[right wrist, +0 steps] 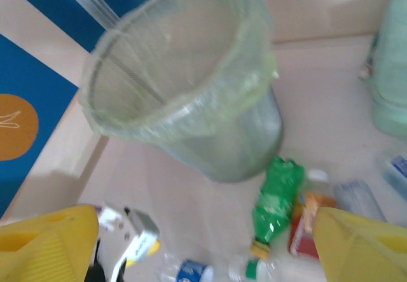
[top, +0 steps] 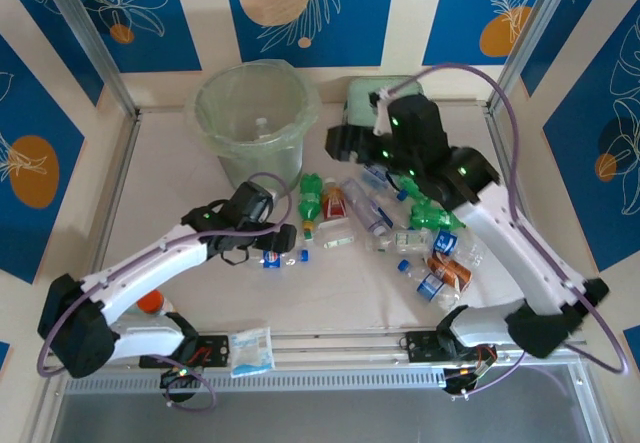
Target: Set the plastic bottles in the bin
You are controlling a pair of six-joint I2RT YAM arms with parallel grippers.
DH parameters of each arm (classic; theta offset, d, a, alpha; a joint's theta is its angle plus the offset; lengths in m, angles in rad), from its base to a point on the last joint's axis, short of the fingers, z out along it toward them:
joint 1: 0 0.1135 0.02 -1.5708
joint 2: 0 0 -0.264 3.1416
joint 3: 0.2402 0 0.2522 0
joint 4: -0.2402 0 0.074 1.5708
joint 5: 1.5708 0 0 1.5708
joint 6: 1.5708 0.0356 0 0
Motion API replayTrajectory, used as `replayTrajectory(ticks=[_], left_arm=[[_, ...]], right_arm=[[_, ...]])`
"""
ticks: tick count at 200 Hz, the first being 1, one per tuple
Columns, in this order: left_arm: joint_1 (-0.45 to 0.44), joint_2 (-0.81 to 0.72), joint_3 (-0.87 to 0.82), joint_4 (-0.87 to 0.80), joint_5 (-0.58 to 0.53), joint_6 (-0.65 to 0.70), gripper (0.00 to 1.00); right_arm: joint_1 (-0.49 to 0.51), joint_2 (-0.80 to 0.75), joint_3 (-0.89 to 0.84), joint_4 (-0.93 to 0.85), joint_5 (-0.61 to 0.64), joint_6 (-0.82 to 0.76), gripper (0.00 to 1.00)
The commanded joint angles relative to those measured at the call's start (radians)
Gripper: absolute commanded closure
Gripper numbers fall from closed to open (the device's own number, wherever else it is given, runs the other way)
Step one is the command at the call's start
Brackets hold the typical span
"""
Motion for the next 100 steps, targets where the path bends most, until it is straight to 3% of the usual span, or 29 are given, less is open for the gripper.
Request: replayTrajectory(ticks=[1,45,100], left_arm=[[-0.008,0.065,-0.005,0.041,0.002,0.035,0.01],[-0.007,0.184,0.007,0.025,-0.012,0.033,0.01],[-0.008,0.231,0.033,-0.065,0.052,0.032,0.01]], right_arm=[[-0.003,-0.094,-0.136,-0.027,0.055,0.060,0.12],[-0.034,-0.256,-0.333,-0.095,0.051,0.141,0.12],[-0.036,-0.285,-0.407,-0.108,0.046,0.165,0.11]])
